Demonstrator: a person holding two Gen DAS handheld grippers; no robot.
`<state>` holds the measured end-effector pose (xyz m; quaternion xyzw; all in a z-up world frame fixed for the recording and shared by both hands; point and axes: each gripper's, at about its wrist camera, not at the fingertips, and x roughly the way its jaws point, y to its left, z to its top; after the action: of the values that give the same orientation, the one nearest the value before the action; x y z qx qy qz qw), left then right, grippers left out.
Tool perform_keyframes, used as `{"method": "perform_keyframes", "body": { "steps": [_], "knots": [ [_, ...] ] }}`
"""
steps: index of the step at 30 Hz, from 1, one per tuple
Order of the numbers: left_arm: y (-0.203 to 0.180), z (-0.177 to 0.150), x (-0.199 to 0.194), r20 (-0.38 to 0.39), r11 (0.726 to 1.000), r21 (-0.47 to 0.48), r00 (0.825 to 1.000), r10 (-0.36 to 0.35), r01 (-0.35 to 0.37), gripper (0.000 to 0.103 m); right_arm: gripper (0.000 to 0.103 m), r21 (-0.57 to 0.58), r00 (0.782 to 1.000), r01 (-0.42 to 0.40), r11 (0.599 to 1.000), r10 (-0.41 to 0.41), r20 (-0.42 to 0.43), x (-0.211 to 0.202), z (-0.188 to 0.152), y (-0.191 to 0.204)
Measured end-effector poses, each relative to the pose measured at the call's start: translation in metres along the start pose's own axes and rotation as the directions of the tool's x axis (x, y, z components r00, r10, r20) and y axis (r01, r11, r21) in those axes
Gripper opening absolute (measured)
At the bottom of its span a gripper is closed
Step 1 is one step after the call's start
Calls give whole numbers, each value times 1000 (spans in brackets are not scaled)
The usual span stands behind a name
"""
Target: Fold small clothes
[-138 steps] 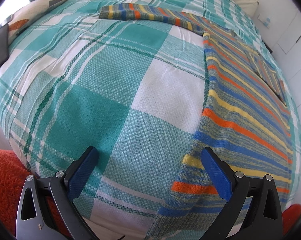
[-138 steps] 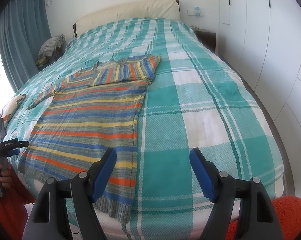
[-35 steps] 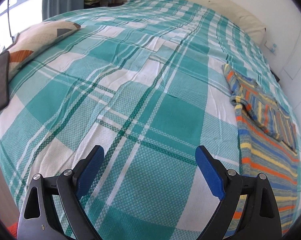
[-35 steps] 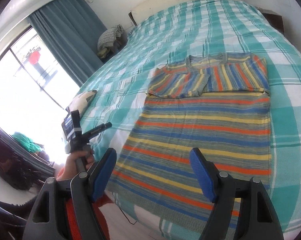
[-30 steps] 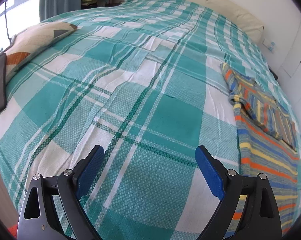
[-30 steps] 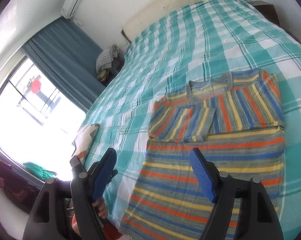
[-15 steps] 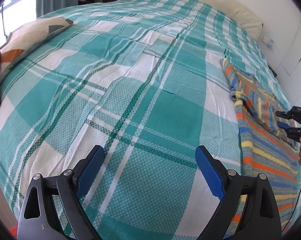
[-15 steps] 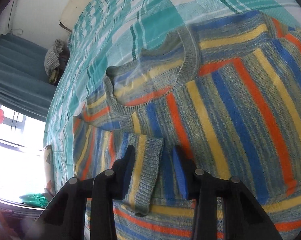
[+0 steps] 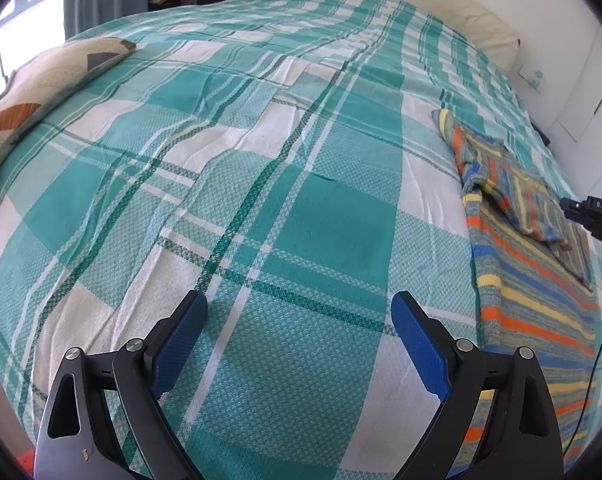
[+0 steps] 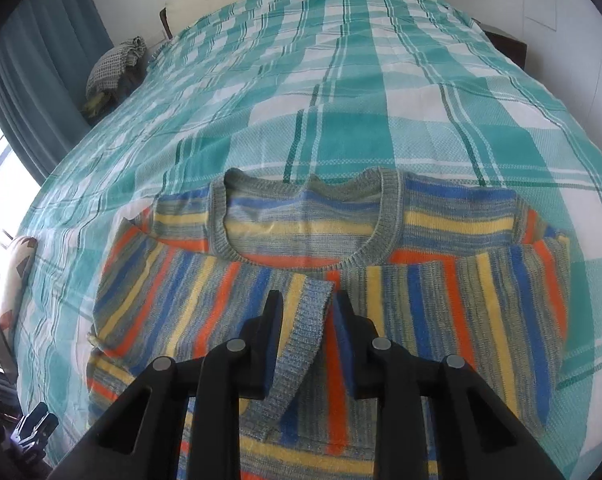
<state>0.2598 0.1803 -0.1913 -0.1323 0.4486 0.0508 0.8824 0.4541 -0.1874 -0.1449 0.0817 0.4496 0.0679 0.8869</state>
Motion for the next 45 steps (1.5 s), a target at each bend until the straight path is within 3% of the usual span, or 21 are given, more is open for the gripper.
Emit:
{"method": "perform_keyframes", "body": {
  "steps": [2,4,6,7,10,12,14,16,21,25,29,33,35,38,45],
  "knots": [
    [-1,0,2,-4,1000,6,1000,6,-6,94,29,-53,995,-96,994,97,7,-13,-10,15],
    [-2,0,4,-10,1000,13,1000,14,-14,95,38,-84,982,-176,981,169,-78,-2,-25,27],
    [-4,-1,6,-18,999,29,1000,26,-25,96,43,-95,962,-165,982,138,-237,27,-45,32],
    [-6,-2,7,-19,999,41,999,35,-34,96,43,-119,963,-141,983,108,-248,31,-53,34],
    [-9,-6,8,-20,995,82,998,58,-56,97,43,-155,985,-109,982,86,-149,4,-55,40],
    [-10,-7,8,-24,993,105,998,61,-59,98,48,-133,990,-129,983,121,-72,-25,-56,39],
    [-10,-7,9,-27,992,113,998,62,-59,98,64,-146,992,-124,982,124,-8,-57,-63,38],
    [-9,-7,9,-31,992,111,998,61,-57,98,71,-174,995,-80,981,89,41,-83,-76,30],
    [-10,-10,10,-29,991,120,997,68,-64,100,72,-167,991,104,980,-88,102,-130,-128,-29],
    [-13,-17,14,-11,984,151,995,95,-92,102,72,-104,956,283,953,-273,105,-158,-185,-98],
    [-15,-22,15,19,980,160,993,114,-116,103,72,38,921,384,923,-386,60,-181,-233,-163],
    [-15,-25,15,39,979,159,992,121,-126,103,75,150,907,412,899,-421,29,-189,-258,-196],
    [-16,-26,16,48,978,161,991,125,-131,103,89,160,905,417,895,-426,23,-184,-258,-197],
    [-17,-27,16,60,977,164,990,131,-139,103,99,159,902,422,893,-431,28,-173,-262,-197],
    [-17,-29,15,67,976,163,989,135,-145,103,103,197,909,389,900,-410,79,-169,-273,-198]
  ]
}}
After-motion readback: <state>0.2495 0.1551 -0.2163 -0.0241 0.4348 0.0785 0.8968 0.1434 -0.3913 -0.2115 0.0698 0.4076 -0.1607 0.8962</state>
